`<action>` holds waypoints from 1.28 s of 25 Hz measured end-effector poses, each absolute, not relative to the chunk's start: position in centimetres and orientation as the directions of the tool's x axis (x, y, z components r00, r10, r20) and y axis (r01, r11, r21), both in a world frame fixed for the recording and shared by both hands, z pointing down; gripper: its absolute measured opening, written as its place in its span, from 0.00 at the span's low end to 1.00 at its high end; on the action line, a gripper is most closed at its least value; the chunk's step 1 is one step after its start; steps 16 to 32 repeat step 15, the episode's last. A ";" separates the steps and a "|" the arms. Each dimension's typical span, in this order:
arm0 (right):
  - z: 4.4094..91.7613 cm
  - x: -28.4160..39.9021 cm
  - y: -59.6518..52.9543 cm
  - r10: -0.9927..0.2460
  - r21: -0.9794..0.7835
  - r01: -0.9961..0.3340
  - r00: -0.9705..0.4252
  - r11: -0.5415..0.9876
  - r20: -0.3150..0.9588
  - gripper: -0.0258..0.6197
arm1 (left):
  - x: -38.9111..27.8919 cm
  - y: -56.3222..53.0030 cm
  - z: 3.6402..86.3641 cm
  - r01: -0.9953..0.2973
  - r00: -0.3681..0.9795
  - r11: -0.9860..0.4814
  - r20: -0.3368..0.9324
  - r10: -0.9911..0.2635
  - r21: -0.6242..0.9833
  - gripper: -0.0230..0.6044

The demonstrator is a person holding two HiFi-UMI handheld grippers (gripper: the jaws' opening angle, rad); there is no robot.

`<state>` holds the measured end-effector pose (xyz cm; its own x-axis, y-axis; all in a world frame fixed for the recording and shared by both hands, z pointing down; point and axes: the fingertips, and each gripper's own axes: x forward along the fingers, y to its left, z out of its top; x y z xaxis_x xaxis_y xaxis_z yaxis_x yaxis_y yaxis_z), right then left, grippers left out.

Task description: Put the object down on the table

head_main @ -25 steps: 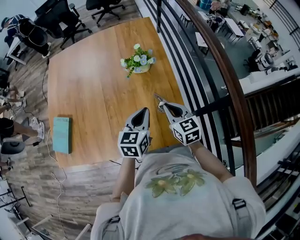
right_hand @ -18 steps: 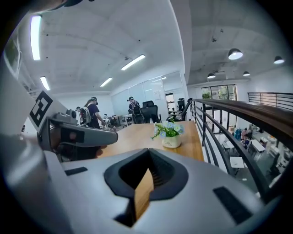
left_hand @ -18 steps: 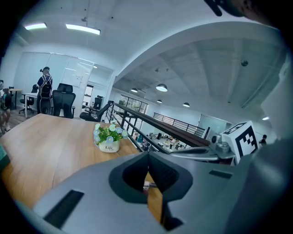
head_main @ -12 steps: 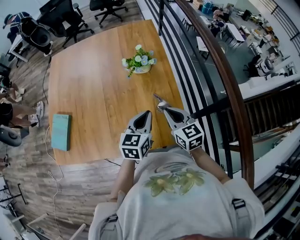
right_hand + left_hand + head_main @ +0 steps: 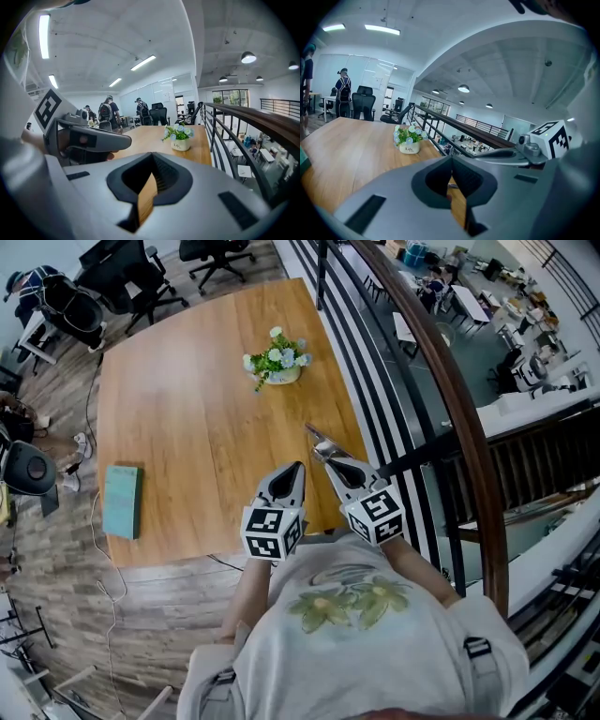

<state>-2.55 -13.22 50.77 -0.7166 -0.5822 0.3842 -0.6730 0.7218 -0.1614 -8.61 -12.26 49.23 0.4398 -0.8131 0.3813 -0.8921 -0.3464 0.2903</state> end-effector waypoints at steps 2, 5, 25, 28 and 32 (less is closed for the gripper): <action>50.8 -2.4 -13.0 -0.579 -0.161 -0.672 -0.716 0.723 0.389 0.05 | -8.4 -12.1 49.2 -0.892 0.440 -0.347 0.383 -0.812 0.289 0.06; 50.8 -2.3 -12.9 -0.577 -0.164 -0.671 -0.717 0.723 0.392 0.05 | -8.3 -12.1 49.0 -0.892 0.440 -0.347 0.384 -0.811 0.288 0.06; 51.5 -2.1 -11.8 -0.563 -0.173 -0.666 -0.719 0.725 0.408 0.05 | -8.0 -11.1 49.3 -0.893 0.441 -0.349 0.395 -0.806 0.285 0.06; 51.5 -2.1 -11.8 -0.563 -0.173 -0.666 -0.719 0.725 0.408 0.05 | -8.0 -11.1 49.3 -0.893 0.441 -0.349 0.395 -0.806 0.285 0.06; 51.5 -2.1 -11.8 -0.563 -0.173 -0.666 -0.719 0.725 0.408 0.05 | -8.0 -11.1 49.3 -0.893 0.441 -0.349 0.395 -0.806 0.285 0.06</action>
